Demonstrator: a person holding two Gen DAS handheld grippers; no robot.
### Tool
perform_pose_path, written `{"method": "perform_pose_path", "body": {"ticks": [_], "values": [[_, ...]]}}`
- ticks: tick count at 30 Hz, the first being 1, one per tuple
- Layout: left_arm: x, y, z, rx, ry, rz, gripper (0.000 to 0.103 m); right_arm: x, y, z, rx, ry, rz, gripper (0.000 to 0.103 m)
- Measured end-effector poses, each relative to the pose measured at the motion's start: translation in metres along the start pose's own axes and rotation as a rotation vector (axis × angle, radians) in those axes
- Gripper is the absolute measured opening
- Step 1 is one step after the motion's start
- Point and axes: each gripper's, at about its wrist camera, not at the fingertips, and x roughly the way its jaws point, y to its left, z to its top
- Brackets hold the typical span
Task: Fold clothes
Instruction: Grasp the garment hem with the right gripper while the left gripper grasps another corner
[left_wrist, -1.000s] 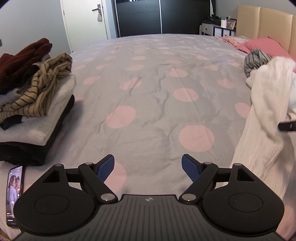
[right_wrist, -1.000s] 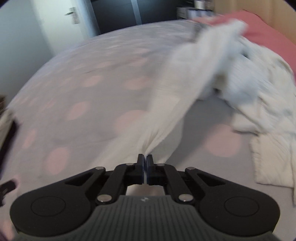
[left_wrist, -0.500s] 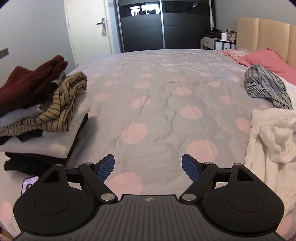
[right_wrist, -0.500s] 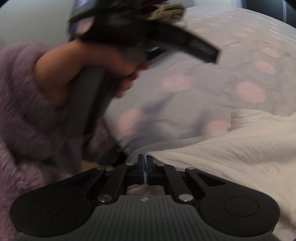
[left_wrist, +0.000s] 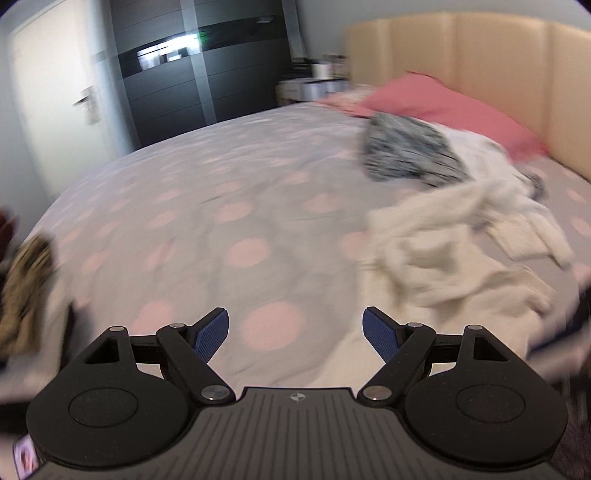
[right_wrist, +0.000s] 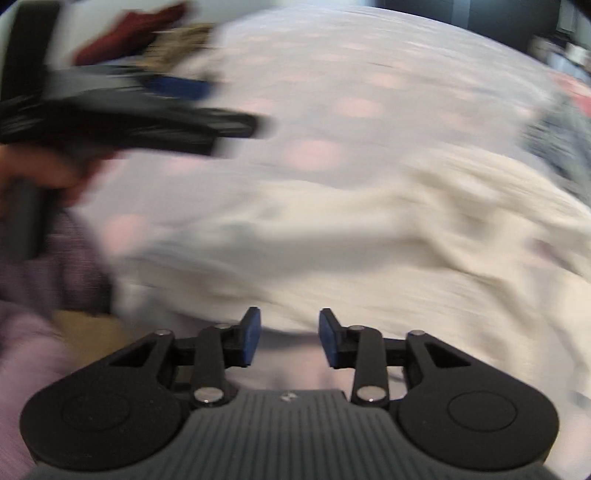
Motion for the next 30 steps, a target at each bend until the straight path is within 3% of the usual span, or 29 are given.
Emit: {"method": "perform_pose_path", "body": {"ticks": [5,10,14,18,23,26,28,30], "values": [[0.020,-0.054,0.008,0.263,-0.021,-0.109,0.079,0.001,-0.091,-0.011,0.235,0.028,-0.182,0.043],[0.043,-0.087,0.010,0.551,-0.044,-0.192,0.065,0.009,-0.145,-0.022,0.294,0.010,-0.267,0.044],[0.057,-0.093,0.007,0.843,-0.085,-0.215,0.064,0.024,-0.166,-0.031,0.309,0.041,-0.255,0.045],[0.076,-0.093,-0.007,1.141,-0.105,-0.235,0.056,0.033,-0.180,-0.036,0.356,0.068,-0.268,0.046],[0.097,-0.096,-0.033,1.485,-0.197,-0.226,0.044,0.038,-0.187,-0.040,0.395,0.072,-0.229,0.048],[0.107,-0.103,-0.047,1.620,-0.248,-0.248,0.035,0.040,-0.189,-0.042,0.408,0.072,-0.206,0.048],[0.114,-0.109,-0.052,1.644,-0.247,-0.264,0.024,0.041,-0.190,-0.043,0.417,0.071,-0.191,0.048],[0.120,-0.115,-0.050,1.606,-0.212,-0.268,0.016,0.042,-0.192,-0.044,0.425,0.071,-0.175,0.043]]}}
